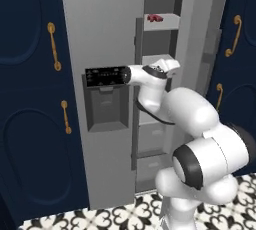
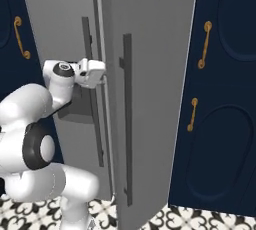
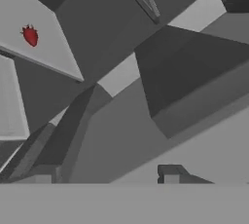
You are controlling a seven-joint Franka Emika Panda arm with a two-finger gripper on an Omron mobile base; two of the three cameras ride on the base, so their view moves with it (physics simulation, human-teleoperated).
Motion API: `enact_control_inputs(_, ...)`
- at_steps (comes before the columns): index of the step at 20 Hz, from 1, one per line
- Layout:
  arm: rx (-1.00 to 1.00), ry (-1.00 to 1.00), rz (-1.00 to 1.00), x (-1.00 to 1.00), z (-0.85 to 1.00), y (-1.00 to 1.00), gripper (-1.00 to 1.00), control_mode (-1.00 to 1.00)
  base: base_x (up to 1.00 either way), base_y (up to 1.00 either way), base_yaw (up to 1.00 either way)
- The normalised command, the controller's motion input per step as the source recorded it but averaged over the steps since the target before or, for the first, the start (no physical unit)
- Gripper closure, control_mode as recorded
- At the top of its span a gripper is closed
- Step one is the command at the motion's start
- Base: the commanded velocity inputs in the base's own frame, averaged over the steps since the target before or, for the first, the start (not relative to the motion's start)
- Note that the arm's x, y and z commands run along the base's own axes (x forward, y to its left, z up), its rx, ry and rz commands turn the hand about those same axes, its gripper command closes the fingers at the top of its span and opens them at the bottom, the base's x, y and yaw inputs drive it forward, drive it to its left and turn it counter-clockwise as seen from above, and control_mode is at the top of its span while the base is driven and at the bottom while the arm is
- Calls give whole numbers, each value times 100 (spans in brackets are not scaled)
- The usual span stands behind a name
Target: Take the strawberry from the fridge and place it on top of the pancake, located on the dining counter.
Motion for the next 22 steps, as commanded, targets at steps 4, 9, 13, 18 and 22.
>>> enact_control_inputs(4,1,-1,-12,-37,0,-98,-100,-100,0,0,0)
enact_control_inputs(9,0,-1,-7,-13,0,-92,-100,-100,0,0,0)
enact_control_inputs(13,0,0,-6,-1,0,-95,-100,-100,0,0,0)
enact_control_inputs(18,1,0,-10,0,0,-95,-100,-100,0,0,0)
enact_control_inputs(22,0,0,-12,-1,0,-96,-100,-100,0,0,0)
